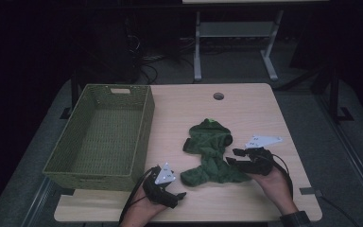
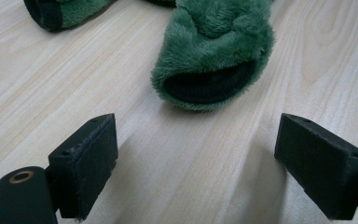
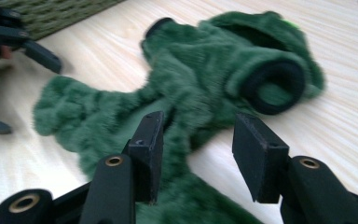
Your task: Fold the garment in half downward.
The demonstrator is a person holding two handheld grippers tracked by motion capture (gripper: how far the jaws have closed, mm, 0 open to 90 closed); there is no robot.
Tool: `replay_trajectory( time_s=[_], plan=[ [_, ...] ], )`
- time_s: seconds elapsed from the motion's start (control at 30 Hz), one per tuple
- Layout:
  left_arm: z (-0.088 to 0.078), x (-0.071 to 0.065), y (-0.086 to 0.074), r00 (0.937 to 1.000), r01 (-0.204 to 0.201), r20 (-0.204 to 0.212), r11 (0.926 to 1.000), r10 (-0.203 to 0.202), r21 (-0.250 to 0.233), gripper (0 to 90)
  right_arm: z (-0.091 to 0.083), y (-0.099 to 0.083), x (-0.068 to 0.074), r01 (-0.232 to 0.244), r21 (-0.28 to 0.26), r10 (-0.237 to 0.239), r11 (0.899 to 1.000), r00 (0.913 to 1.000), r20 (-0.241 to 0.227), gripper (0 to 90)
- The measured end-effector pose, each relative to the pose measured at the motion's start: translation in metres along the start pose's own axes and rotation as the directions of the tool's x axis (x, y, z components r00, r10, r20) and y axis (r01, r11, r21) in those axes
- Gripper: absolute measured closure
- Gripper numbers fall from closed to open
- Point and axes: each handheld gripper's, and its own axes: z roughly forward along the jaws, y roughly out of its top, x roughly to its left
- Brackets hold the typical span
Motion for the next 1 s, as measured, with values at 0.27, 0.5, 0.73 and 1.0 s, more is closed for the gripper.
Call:
replay_trajectory(
  time_s=[0.27, 0.5, 0.73, 1.0],
  plan=[
    [0.0, 0.001, 0.0, 1.0, -0.001, 0.006, 1.0, 0.001, -0.003, 12.7, 0.008, 0.006, 0.023, 0.042, 0.001, -0.042, 0.999, 0.9976, -0.056, 57.6],
    [0.0, 0.002, 0.0, 0.9998, -0.007, 0.016, 1.0, 0.007, -0.003, 12.9, 0.018, 0.011, 0.046, 0.082, 0.009, -0.081, 0.997, 0.9905, -0.111, 60.2],
    [0.0, 0.002, 0.0, 0.9998, -0.007, 0.019, 1.0, 0.007, -0.004, 12.8, 0.032, 0.015, 0.072, 0.118, 0.01, -0.114, 0.993, 0.9779, -0.175, 62.3],
    [0.0, 0.002, -0.001, 0.9998, -0.005, 0.022, 1.0, 0.005, -0.007, 12.8, 0.048, 0.018, 0.098, 0.172, 0.018, -0.163, 0.985, 0.9576, -0.238, 68.3]
  ],
)
